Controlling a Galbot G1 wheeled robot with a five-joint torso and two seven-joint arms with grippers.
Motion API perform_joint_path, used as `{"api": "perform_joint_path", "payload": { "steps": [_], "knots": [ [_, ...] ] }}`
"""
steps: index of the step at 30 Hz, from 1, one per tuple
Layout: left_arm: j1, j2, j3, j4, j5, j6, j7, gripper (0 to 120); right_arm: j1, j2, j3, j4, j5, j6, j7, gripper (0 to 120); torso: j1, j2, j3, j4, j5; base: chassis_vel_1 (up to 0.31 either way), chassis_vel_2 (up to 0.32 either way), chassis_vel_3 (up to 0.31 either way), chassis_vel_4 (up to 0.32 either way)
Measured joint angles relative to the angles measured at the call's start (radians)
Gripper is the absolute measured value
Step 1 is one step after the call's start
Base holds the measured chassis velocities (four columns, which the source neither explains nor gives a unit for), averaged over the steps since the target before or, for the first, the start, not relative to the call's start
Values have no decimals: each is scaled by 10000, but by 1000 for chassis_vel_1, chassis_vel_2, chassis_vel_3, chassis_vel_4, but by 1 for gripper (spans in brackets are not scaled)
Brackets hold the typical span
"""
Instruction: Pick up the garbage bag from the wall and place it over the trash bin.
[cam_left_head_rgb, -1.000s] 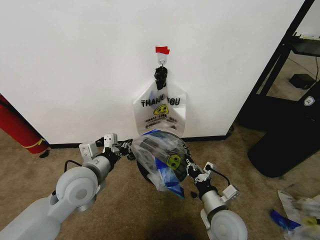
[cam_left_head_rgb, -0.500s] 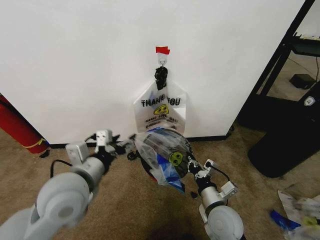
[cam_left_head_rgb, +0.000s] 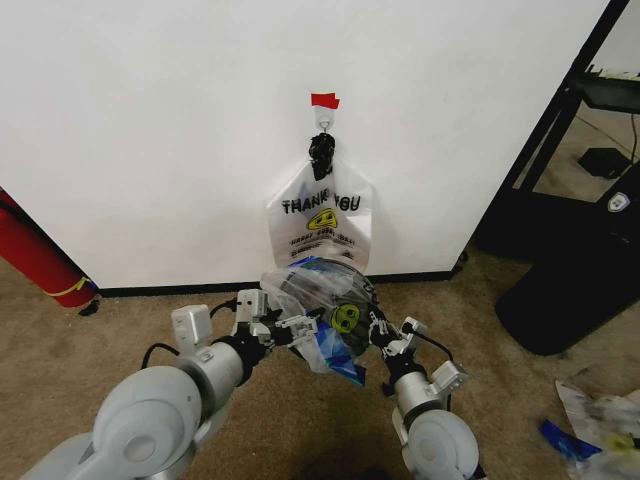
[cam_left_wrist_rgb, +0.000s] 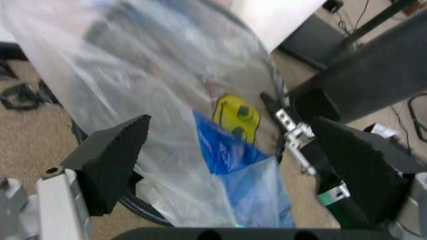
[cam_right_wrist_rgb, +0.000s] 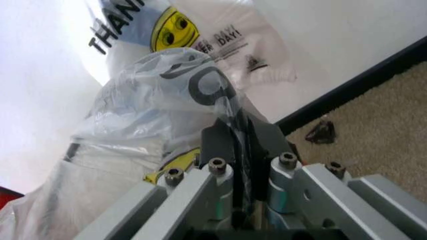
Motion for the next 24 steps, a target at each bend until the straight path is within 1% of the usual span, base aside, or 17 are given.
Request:
{"api": "perform_joint_path", "payload": {
  "steps": [4, 5, 7, 8, 9, 10, 12, 13, 15, 16, 17, 18, 21, 22, 23, 24],
  "knots": [
    [-114, -58, 236, 199, 97, 177, -91, 90, -7, 8, -1, 28, -2, -3, 1, 1, 0, 0, 0, 0, 1, 0, 0, 0, 0],
    [-140, -71, 316, 294, 193, 313, -154, 86, -9, 12, -3, 42, 0, -10, 2, 1, 0, 0, 0, 0, 0, 0, 0, 0, 0],
    [-135, -67, 354, 360, 286, 511, -191, 81, -13, 12, -8, 62, 15, -26, 2, 1, 0, 0, 0, 3, 0, 0, 0, 0, 0],
    [-122, -66, 359, 370, 299, 553, -191, 81, -16, 9, -13, 63, 22, -32, 3, 1, 0, 0, 0, 2, 0, 0, 0, 0, 0],
    [-106, -67, 370, 382, 315, 582, -191, 72, -16, 6, -23, 63, 30, -39, 4, 1, 0, 0, 0, 2, 0, 0, 0, 0, 0],
    [-96, -79, 386, 395, 336, 585, -190, 67, -13, 6, -29, 63, 41, -43, 10, 1, 0, 0, 0, 2, 1, 0, 0, 0, 0],
    [-92, -93, 397, 404, 353, 579, -189, 65, -7, 7, -34, 64, 49, -47, 15, 1, 0, 0, 0, 2, 0, 0, 0, 0, 0],
    [-85, -104, 410, 412, 370, 549, -189, 58, 5, 10, -42, 64, 60, -52, 23, 1, 0, 0, 0, 2, 0, 0, 0, 0, 0],
    [-69, -102, 411, 412, 380, 497, -187, 50, 17, 9, -47, 63, 74, -68, 35, 1, 0, 0, 0, 2, 1, 0, 0, 0, 0],
    [-69, -102, 411, 412, 380, 497, -187, 50, 17, 9, -47, 63, 74, -68, 35, 1, 0, 0, 0, 2, 1, 0, 0, 0, 0],
    [-58, -94, 408, 410, 381, 457, -186, 45, 21, 2, -48, 63, 79, -74, 42, 1, 0, 0, 0, 2, 0, 0, 0, 0, 0],
    [-46, -90, 398, 404, 381, 410, -182, 43, 24, -6, -47, 63, 92, -79, 52, 1, 0, 0, 0, 1, 0, 0, 0, 0, 0],
    [-9, -88, 376, 383, 381, 335, -166, 29, 39, -30, -36, 52, 139, -92, 80, 1, 0, 0, 0, 1, 0, 0, 0, 0, 0],
    [0, -89, 374, 382, 381, 330, -164, 27, 45, -35, -31, 47, 147, -94, 89, 1, 0, 0, 0, 1, 0, 0, 0, 0, 0],
    [19, -86, 366, 375, 381, 322, -159, 20, 53, -36, -23, 39, 171, -97, 102, 1, 0, 0, 0, 1, 0, 0, 0, 0, 0],
    [19, -86, 366, 375, 381, 322, -159, 20, 53, -36, -23, 39, 171, -97, 102, 1, 0, 0, 0, 1, 0, 0, 0, 0, 0]
  ]
}}
